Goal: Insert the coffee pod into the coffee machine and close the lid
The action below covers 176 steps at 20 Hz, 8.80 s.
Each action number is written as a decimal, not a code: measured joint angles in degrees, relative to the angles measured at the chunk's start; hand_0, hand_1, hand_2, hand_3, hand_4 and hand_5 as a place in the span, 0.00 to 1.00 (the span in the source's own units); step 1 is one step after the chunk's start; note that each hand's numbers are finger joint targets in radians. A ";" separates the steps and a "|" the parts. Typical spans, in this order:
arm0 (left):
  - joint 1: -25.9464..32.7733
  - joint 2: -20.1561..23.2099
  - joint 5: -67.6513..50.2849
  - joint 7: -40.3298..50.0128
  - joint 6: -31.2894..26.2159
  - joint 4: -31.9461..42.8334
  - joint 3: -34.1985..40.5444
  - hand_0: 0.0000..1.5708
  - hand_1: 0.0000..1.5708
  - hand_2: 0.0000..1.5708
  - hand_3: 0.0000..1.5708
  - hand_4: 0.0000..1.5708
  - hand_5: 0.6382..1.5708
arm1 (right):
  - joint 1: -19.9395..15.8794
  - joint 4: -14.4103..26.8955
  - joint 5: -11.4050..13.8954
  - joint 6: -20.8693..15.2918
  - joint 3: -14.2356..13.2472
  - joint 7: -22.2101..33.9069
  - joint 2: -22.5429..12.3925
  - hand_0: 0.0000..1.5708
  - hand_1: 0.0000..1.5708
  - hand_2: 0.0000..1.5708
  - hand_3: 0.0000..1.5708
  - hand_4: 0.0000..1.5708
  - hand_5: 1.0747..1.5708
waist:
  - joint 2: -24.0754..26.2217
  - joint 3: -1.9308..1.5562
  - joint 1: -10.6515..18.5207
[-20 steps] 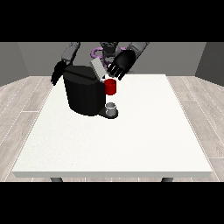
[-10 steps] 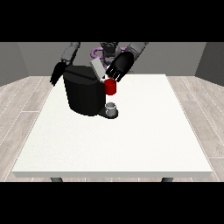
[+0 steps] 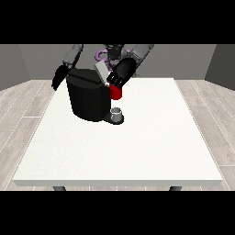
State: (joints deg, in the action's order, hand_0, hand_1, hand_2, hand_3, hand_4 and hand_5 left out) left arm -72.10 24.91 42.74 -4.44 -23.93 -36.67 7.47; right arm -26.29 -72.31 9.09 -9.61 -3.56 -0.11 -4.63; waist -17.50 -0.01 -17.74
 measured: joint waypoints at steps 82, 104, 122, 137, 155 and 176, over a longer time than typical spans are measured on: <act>22.40 -16.05 -11.64 -14.63 10.41 0.80 11.70 0.00 0.00 0.00 0.00 0.17 1.00 | 15.22 4.53 -2.29 -0.24 -2.99 -4.09 0.72 0.00 0.00 0.00 0.00 0.00 1.00 | 22.05 0.14 15.53; 43.47 -24.35 -27.27 -10.92 6.67 -10.03 7.80 0.00 0.00 0.00 0.00 0.25 1.00 | 4.87 2.54 -7.07 9.02 -5.03 3.53 -5.82 0.00 0.00 0.00 0.00 0.00 1.00 | 30.23 -0.01 27.98; 53.49 -24.14 -33.76 -3.62 7.88 -33.54 1.17 0.00 0.00 0.00 0.00 0.22 1.00 | -5.32 11.72 -11.86 10.21 -7.09 5.09 -5.42 0.00 0.00 0.00 0.00 0.00 1.00 | 21.31 -0.02 29.39; 58.04 -20.75 -36.22 -0.78 9.07 -43.89 1.15 0.00 0.00 0.00 0.00 0.22 1.00 | -13.07 15.14 -9.68 10.53 -3.83 3.12 -4.46 0.00 0.00 0.00 0.00 0.13 1.00 | 15.85 0.04 27.63; 56.36 -20.15 -35.67 -0.82 9.30 -44.31 -0.66 0.00 0.00 0.00 0.00 0.21 1.00 | -21.92 13.68 -4.51 6.79 -1.02 13.11 -6.25 0.00 0.00 0.00 0.00 0.05 1.00 | 11.44 -0.85 29.73; 48.76 -21.72 -35.59 -1.17 7.12 -46.07 -4.93 0.00 0.00 0.00 0.00 0.23 1.00 | -33.63 4.04 0.92 5.39 1.88 20.83 -11.51 0.00 0.00 0.00 0.00 0.00 1.00 | 2.96 -0.33 43.82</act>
State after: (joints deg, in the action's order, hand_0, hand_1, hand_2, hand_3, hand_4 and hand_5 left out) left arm -23.34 3.20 7.15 -5.61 -16.81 -82.74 2.55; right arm -59.92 -68.27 10.01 -4.22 -1.68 20.72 -16.14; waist -14.54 -0.34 26.08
